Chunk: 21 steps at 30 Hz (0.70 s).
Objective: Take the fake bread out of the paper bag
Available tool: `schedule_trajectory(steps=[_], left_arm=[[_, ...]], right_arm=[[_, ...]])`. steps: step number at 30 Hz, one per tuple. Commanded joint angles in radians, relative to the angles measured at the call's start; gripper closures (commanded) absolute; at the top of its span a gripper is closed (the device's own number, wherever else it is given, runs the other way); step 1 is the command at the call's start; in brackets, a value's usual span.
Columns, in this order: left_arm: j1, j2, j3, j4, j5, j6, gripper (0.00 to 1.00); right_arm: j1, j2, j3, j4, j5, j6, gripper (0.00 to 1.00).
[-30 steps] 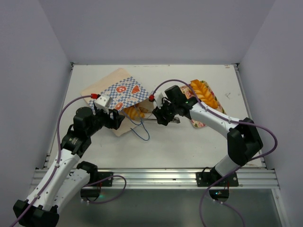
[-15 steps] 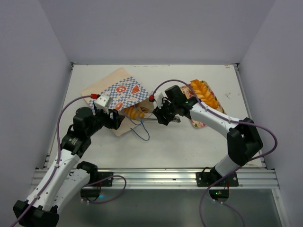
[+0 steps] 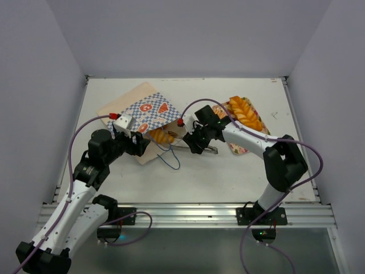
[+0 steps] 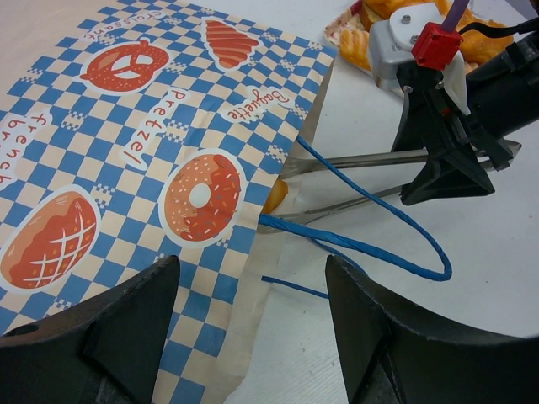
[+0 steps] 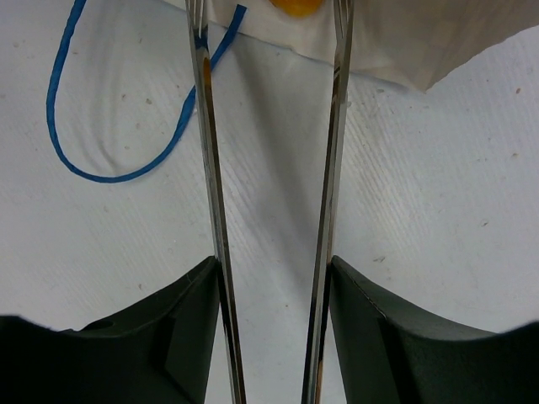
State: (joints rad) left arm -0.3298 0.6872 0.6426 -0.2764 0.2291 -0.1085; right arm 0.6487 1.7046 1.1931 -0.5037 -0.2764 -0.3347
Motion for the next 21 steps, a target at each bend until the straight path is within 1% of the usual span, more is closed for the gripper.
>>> schedule_trajectory(steps=[1,3,6,7,9,12,14,15,17,18,20,21], left_arm=[[-0.005,-0.003,0.0,0.039,0.013,0.026,0.26],[-0.005,0.0,-0.001,0.039,0.013,0.024,0.26],[-0.003,0.0,-0.001,0.039,0.015,0.024,0.26],[-0.005,-0.003,-0.001,0.04,0.015,0.024,0.26],[-0.005,-0.006,-0.003,0.039,0.013,0.024,0.26],[-0.005,-0.011,-0.004,0.039,0.012,0.026,0.26],[-0.005,-0.012,-0.004,0.039,0.012,0.024,0.26],[-0.005,-0.012,-0.004,0.039,0.012,0.026,0.26],[-0.005,-0.014,-0.003,0.039,0.012,0.024,0.26],[-0.005,-0.012,-0.003,0.039,0.012,0.026,0.26],[-0.003,-0.012,-0.001,0.039,0.01,0.027,0.26],[-0.005,-0.014,0.0,0.037,0.009,0.029,0.26]], right_arm=[[-0.003,-0.008,0.049,0.004,-0.012,-0.013,0.45],[-0.003,-0.008,0.053,0.005,-0.01,-0.013,0.46],[-0.003,-0.002,0.062,0.004,-0.01,-0.012,0.52],[-0.004,0.0,0.065,0.004,-0.01,-0.012,0.57],[-0.003,0.0,0.062,0.002,-0.014,-0.01,0.62],[-0.003,-0.016,0.056,0.002,-0.014,-0.012,0.73],[-0.004,-0.029,0.049,0.002,-0.018,-0.015,0.78],[-0.003,-0.039,0.043,0.002,-0.026,-0.017,0.82],[-0.003,-0.072,0.036,0.002,-0.037,-0.023,0.86],[-0.003,-0.085,0.027,0.002,-0.047,-0.024,0.9],[-0.004,-0.123,0.017,0.001,-0.06,-0.03,0.94],[-0.006,-0.137,0.007,0.001,-0.067,-0.033,0.98]])
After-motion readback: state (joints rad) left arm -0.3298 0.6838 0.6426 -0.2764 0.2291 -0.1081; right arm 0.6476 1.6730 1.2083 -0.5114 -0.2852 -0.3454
